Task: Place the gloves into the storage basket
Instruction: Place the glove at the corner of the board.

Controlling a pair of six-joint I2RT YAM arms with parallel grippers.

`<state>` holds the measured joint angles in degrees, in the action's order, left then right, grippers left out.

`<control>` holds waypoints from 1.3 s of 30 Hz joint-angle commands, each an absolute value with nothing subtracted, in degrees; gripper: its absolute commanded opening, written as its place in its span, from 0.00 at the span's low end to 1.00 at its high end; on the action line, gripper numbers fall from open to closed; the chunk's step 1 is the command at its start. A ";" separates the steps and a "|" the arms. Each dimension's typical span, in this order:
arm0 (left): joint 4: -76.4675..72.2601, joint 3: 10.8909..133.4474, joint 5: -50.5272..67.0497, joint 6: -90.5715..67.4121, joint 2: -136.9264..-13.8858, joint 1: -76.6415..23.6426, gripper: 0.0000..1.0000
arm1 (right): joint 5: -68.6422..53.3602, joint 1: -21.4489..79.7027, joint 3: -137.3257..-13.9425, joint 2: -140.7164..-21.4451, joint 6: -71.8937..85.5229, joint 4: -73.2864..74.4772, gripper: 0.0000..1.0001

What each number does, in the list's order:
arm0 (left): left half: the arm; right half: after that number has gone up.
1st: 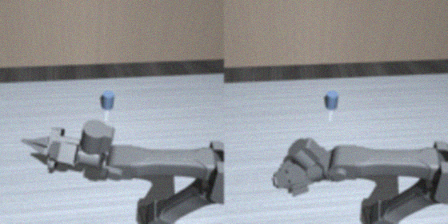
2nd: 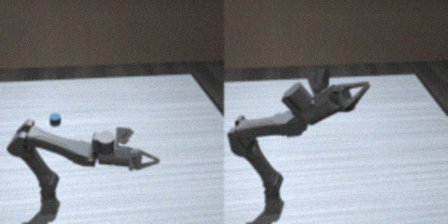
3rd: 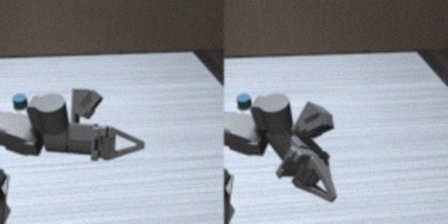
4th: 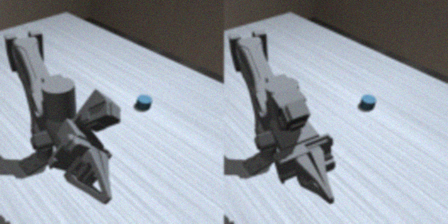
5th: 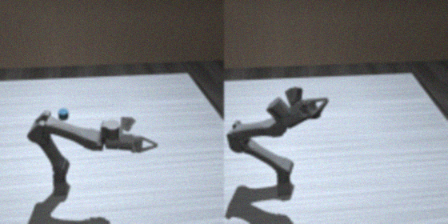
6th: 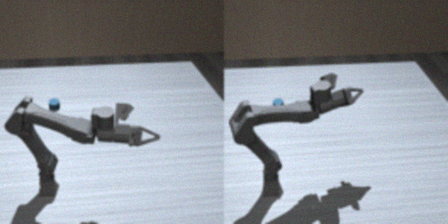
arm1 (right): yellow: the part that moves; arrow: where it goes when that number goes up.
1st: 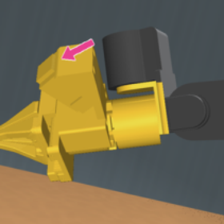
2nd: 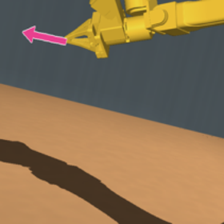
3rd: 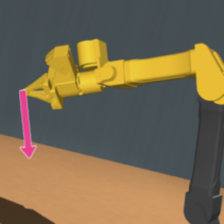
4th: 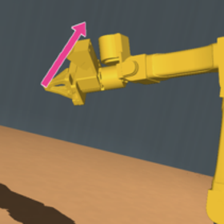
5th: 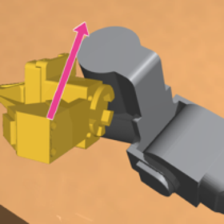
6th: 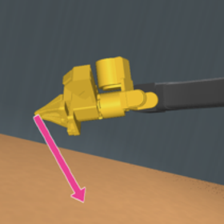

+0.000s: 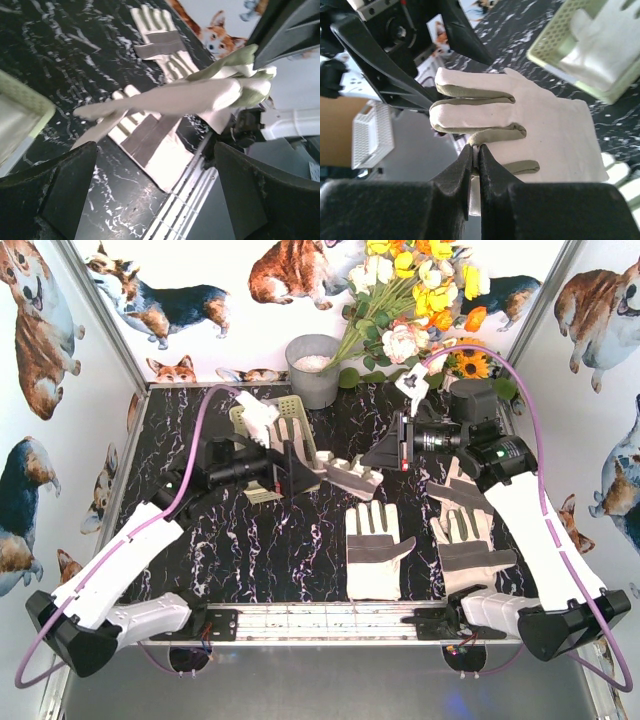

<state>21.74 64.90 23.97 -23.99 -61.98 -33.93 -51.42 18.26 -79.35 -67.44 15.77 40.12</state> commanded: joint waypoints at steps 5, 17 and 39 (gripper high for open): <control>24.01 72.07 23.96 -19.39 -64.58 -42.50 0.99 | -65.27 18.02 -81.73 -65.53 27.03 32.54 0.00; 22.01 71.66 20.15 -20.82 -65.79 -47.72 0.42 | -64.75 18.02 -78.07 -64.53 35.50 24.10 0.00; 25.74 73.65 23.71 -27.42 -63.59 -48.78 0.00 | -63.19 17.67 -60.79 -58.71 38.15 10.58 0.57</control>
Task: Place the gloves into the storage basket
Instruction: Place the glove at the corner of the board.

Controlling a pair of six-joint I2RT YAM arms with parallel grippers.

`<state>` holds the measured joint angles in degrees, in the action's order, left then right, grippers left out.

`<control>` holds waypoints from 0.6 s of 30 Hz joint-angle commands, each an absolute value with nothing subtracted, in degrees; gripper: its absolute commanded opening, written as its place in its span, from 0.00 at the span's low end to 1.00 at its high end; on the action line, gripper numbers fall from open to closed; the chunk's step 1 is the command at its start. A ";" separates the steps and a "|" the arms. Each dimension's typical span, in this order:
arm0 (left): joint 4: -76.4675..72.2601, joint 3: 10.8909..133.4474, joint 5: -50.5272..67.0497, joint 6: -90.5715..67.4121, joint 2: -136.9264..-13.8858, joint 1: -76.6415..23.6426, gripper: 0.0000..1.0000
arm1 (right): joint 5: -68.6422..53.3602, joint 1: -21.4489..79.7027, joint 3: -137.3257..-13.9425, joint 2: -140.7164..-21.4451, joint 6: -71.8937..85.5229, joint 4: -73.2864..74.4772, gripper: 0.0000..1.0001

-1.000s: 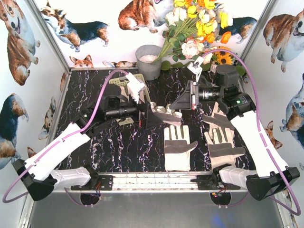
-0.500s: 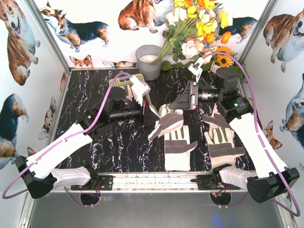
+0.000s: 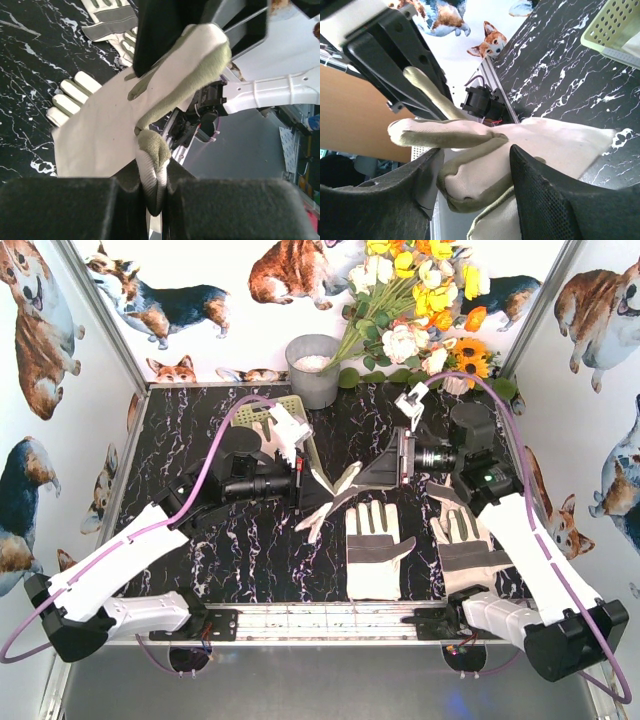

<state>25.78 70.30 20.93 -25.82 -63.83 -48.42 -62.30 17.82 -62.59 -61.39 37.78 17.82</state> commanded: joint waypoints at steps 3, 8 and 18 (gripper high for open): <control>26.82 74.54 24.25 -27.65 -63.72 -48.78 0.00 | -62.94 17.66 -59.08 -57.22 36.95 10.12 0.59; 27.33 74.61 24.51 -28.39 -63.55 -48.78 0.00 | -61.40 17.67 -58.81 -56.52 31.23 16.50 0.57; 35.31 67.08 13.59 -33.84 -63.55 -48.78 0.00 | -57.33 19.64 -58.67 -59.82 24.22 30.56 0.00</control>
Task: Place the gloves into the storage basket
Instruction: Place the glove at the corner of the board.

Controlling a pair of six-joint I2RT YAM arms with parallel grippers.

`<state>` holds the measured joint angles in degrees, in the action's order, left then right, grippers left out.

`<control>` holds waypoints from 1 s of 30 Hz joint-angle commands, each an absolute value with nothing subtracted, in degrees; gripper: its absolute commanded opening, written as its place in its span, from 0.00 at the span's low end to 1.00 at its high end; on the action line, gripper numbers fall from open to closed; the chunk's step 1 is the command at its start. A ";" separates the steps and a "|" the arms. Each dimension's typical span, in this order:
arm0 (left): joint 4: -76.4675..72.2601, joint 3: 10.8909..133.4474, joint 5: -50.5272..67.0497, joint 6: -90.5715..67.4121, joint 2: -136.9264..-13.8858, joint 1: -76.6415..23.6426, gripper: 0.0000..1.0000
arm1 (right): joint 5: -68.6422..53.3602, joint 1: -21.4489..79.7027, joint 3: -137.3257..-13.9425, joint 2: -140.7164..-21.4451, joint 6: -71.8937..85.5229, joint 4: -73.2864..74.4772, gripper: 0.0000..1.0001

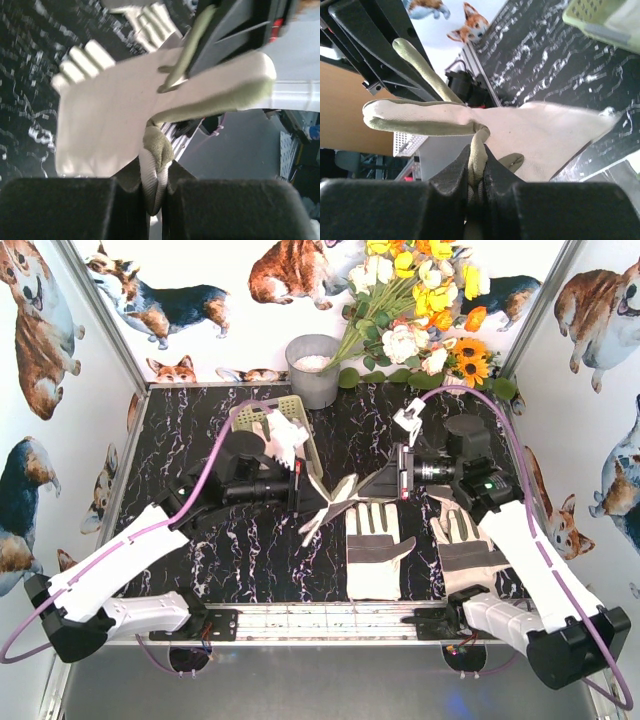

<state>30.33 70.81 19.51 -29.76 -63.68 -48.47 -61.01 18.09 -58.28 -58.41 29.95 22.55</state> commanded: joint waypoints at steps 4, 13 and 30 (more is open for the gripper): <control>37.85 62.76 11.87 -39.20 -65.76 -48.78 0.00 | -51.51 25.29 -59.05 -63.38 21.63 35.77 0.00; 39.11 58.63 14.13 -42.95 -67.43 -45.75 0.00 | -51.67 31.41 -60.85 -76.89 34.96 33.18 0.00; 38.44 56.38 24.60 -40.81 -68.72 -37.33 0.00 | -61.61 32.96 -71.66 -92.45 41.34 44.68 0.00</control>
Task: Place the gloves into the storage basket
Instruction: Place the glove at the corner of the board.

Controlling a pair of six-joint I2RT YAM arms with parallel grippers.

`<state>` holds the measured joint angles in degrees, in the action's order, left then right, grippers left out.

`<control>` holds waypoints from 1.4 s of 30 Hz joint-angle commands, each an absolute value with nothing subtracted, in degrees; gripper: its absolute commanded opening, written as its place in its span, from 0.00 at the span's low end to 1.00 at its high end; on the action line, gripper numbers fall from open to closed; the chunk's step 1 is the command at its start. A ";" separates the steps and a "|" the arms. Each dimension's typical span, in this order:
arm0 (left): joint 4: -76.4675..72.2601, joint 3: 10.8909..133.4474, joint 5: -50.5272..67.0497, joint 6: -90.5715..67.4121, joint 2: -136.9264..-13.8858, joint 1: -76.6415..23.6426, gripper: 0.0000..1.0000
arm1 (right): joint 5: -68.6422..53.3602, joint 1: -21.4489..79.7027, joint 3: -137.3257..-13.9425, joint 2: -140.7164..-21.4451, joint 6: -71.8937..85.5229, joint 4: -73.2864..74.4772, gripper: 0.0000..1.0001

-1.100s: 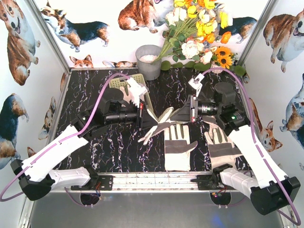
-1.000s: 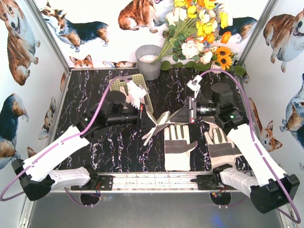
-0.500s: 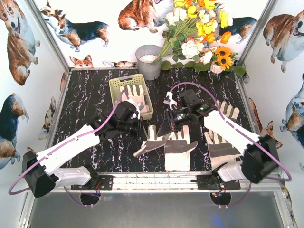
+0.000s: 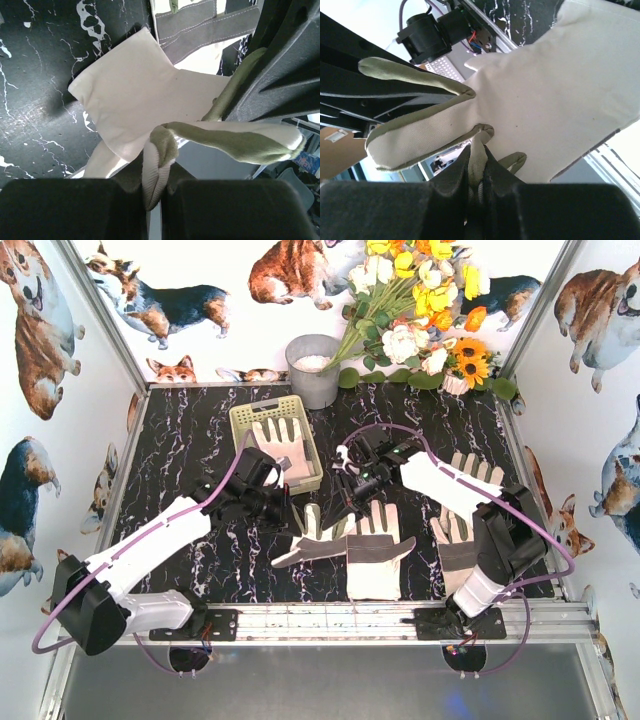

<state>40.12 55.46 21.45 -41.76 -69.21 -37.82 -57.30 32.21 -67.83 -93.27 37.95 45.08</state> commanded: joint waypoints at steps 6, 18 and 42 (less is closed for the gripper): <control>46.45 58.66 30.21 -39.33 -68.28 -37.28 0.00 | -66.62 35.30 -75.74 -91.56 36.26 53.10 0.00; 50.85 54.26 31.61 -40.09 -65.15 -37.37 0.00 | -65.55 37.27 -67.69 -90.53 39.99 51.62 0.00; 43.98 60.67 5.58 -32.34 -78.32 -37.40 0.17 | -30.98 37.27 -73.38 -95.10 37.44 34.11 0.17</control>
